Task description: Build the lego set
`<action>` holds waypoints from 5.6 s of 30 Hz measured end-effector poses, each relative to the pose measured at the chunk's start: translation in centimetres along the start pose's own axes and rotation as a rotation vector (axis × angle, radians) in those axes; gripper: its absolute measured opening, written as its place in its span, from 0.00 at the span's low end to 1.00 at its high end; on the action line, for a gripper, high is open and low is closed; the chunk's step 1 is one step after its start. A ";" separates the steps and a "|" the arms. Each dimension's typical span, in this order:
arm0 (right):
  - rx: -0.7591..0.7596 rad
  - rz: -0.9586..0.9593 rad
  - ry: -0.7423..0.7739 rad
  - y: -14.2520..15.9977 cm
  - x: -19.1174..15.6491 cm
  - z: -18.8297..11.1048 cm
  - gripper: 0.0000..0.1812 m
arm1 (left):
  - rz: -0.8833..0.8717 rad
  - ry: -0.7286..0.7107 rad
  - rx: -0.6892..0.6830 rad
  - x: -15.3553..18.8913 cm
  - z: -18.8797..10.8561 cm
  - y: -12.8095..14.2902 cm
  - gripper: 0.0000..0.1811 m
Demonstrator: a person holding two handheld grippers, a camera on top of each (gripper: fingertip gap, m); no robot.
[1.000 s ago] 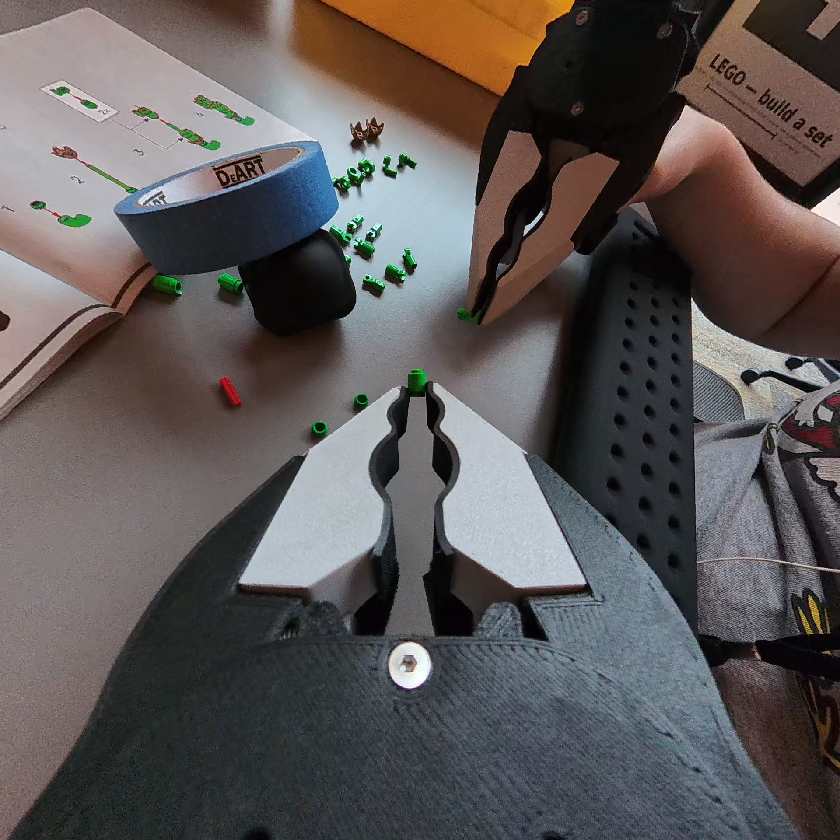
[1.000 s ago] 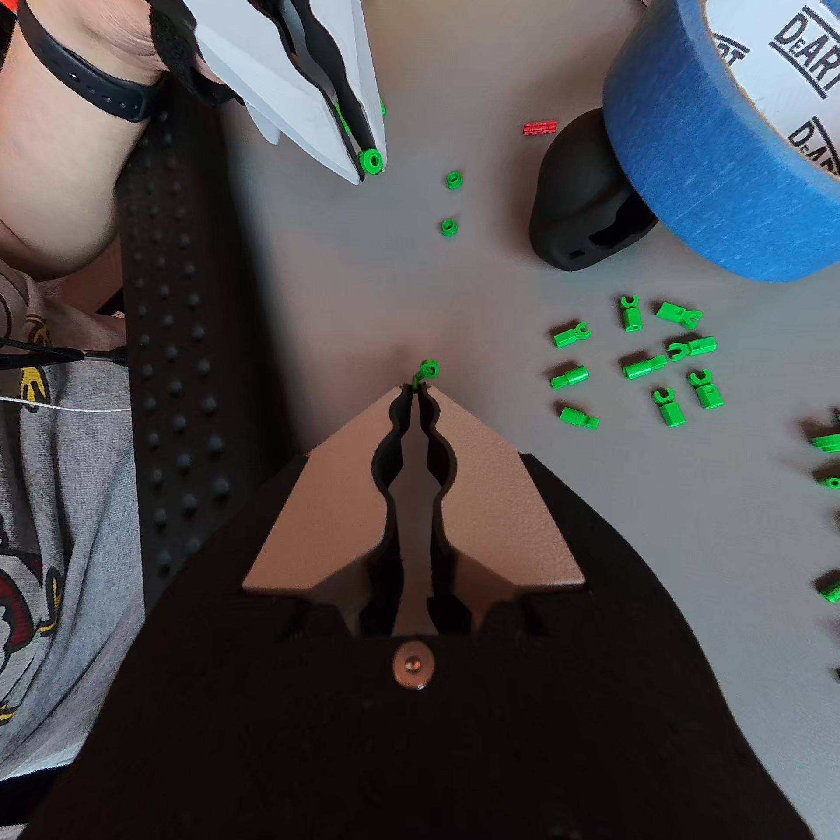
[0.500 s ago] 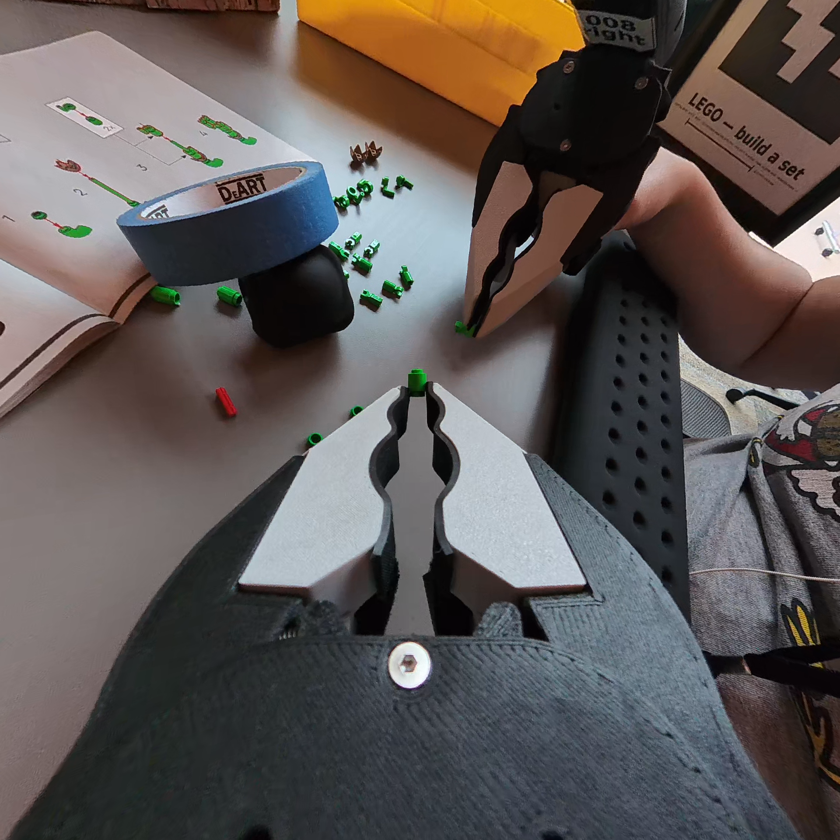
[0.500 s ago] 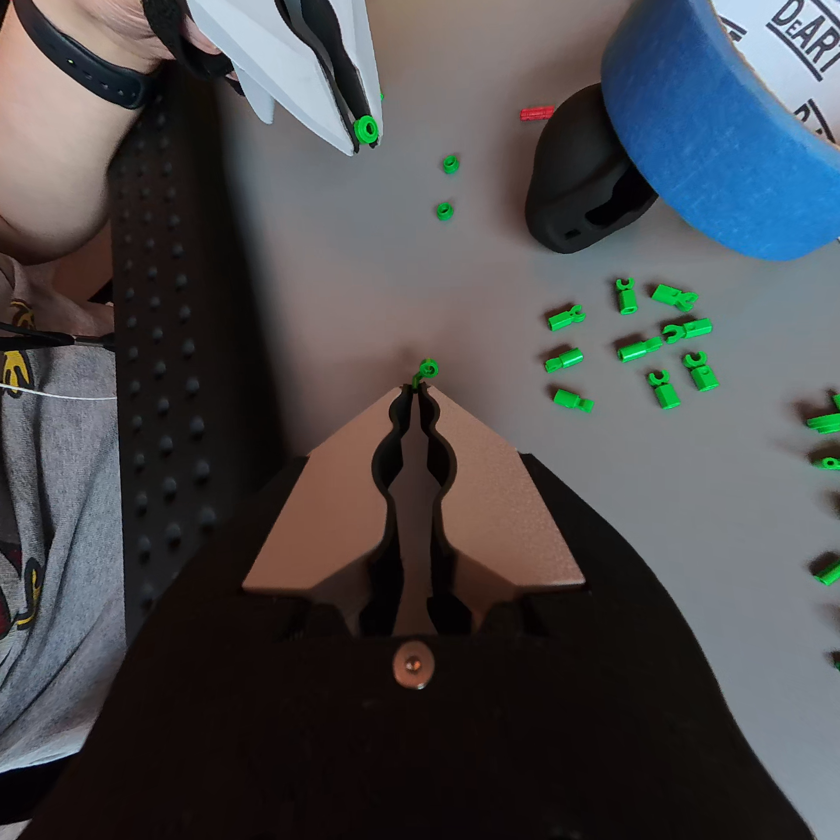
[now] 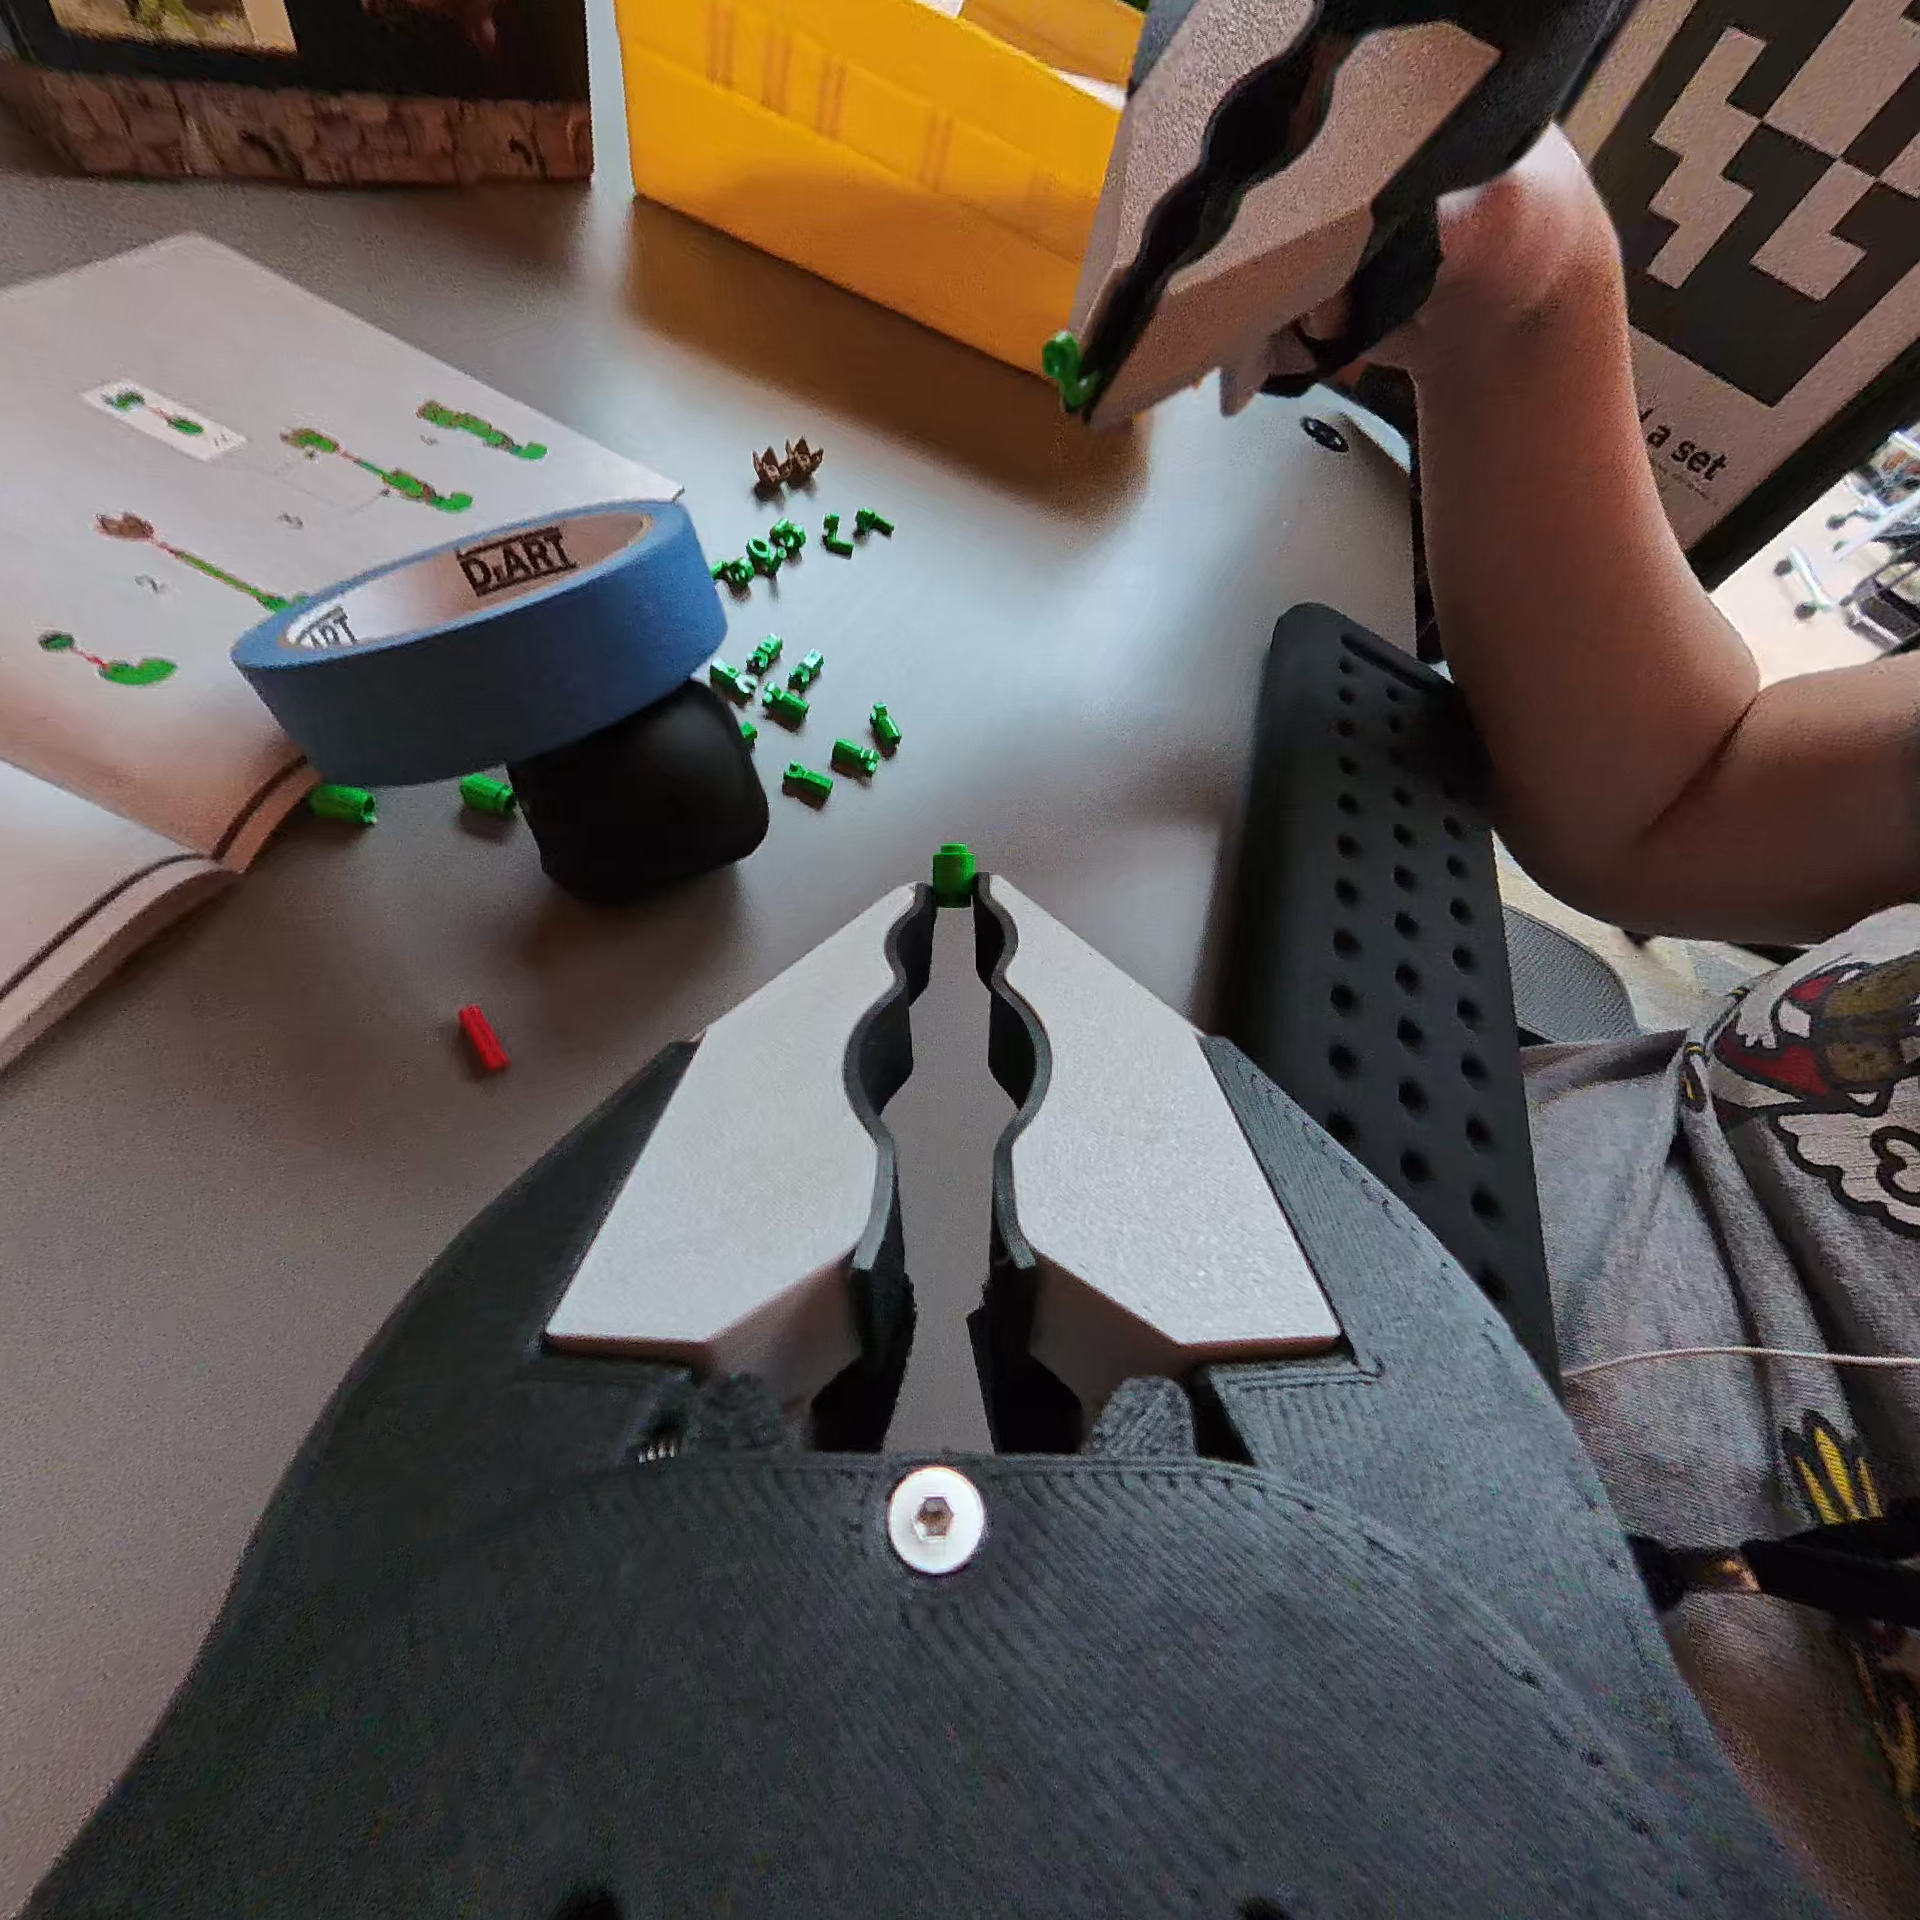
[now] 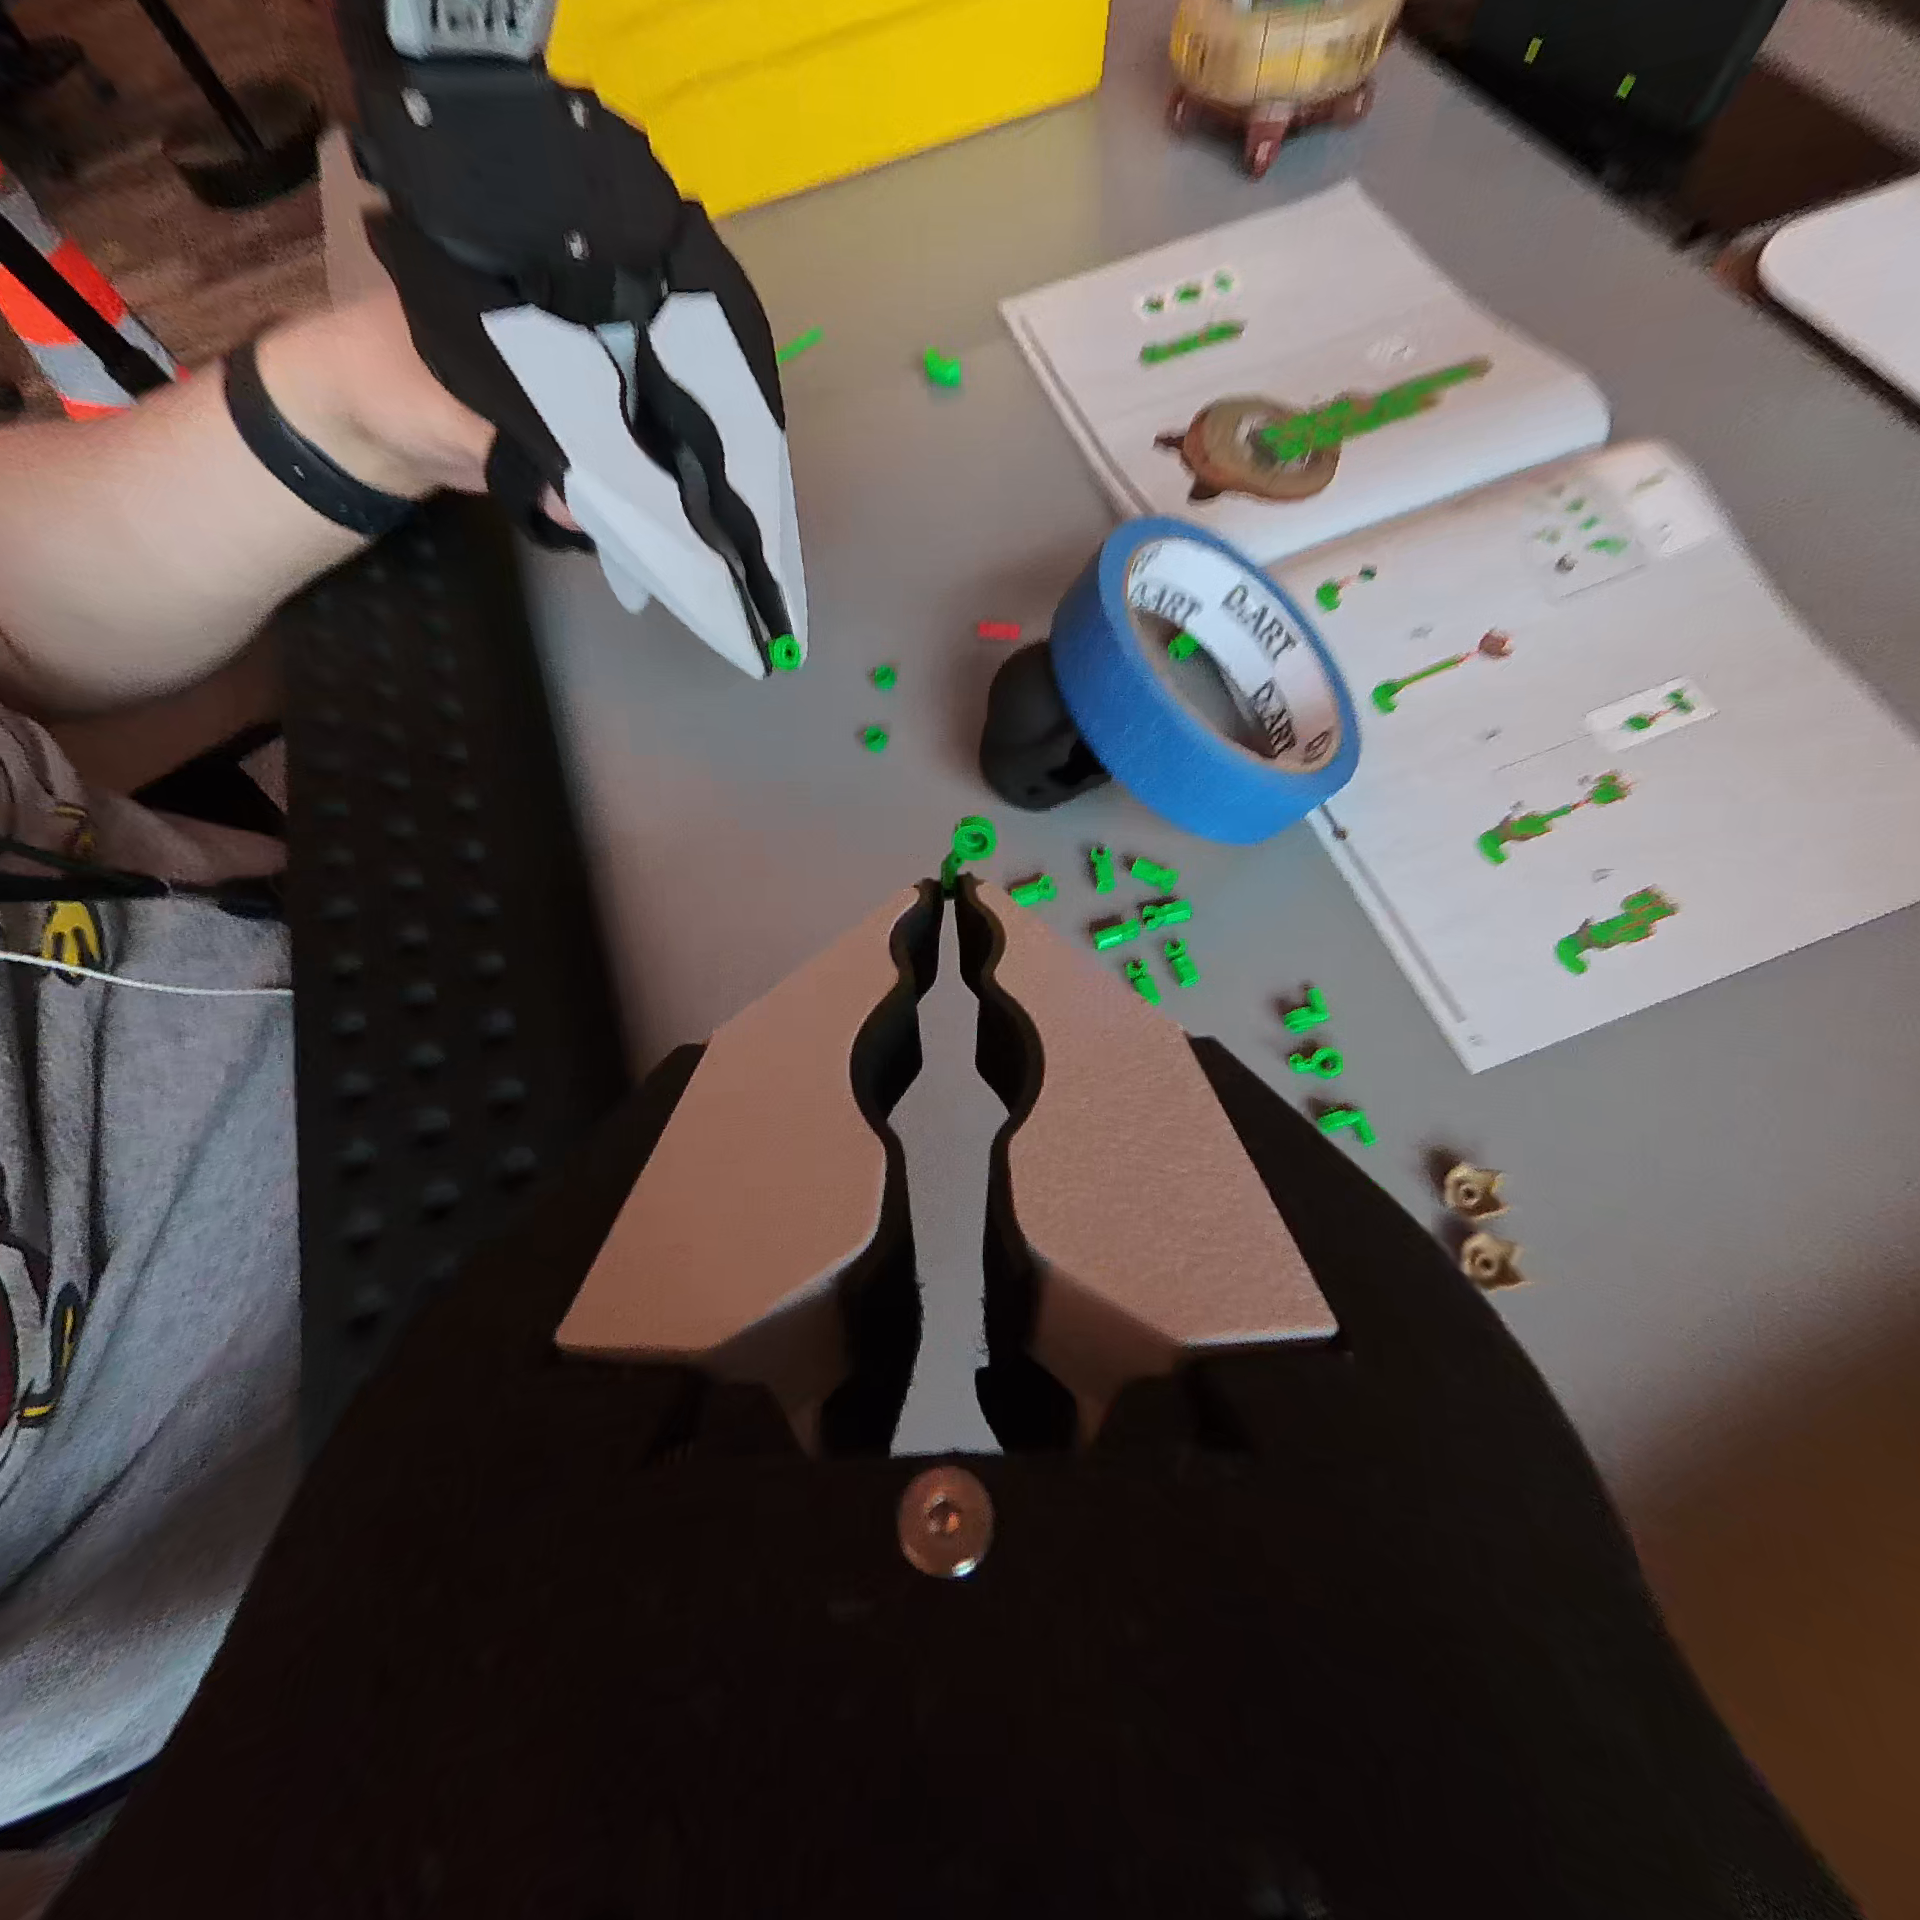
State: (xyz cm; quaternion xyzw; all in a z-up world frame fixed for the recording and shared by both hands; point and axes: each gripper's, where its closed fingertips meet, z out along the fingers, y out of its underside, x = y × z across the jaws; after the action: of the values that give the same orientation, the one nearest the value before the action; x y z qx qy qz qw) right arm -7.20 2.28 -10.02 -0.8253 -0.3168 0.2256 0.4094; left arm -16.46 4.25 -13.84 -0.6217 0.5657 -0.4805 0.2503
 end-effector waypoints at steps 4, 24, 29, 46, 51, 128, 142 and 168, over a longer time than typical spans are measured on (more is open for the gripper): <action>0.104 -0.027 -0.052 -2.7 -0.9 -1.0 0.01 | 0.138 -0.028 0.077 0.6 -0.5 -1.3 0.03; 0.201 -0.088 -0.271 -3.0 -4.5 0.8 0.01 | 0.138 0.102 0.203 3.6 -1.0 -3.0 0.03; 0.195 -0.078 -0.281 -1.9 -4.3 1.5 0.01 | 0.127 0.097 0.205 3.4 -1.1 -3.0 0.03; -0.204 0.010 -0.390 5.1 -6.2 7.0 0.01 | 0.091 0.067 0.212 2.7 -1.3 -3.0 0.03; -0.209 0.033 -0.395 5.1 -6.3 7.3 0.01 | 0.076 0.053 0.226 2.3 -1.6 -3.1 0.03; 0.409 -0.786 0.333 -6.6 -7.2 6.6 0.04 | -0.399 0.478 0.365 3.9 -3.1 -5.1 0.02; 0.432 -0.621 0.231 -6.4 -6.8 6.7 0.03 | -0.386 0.423 0.369 3.3 -3.0 -5.0 0.03; 0.311 -0.223 -0.509 -3.9 -8.5 3.3 0.03 | -0.536 0.715 0.237 6.5 -2.1 -4.0 0.08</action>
State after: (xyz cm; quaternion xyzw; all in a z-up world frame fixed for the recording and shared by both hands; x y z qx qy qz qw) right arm -16.60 -0.14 -7.71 -0.6298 -0.4594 0.4244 0.4606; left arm -17.08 -0.48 -7.52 -0.5082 0.3769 -0.7740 -0.0241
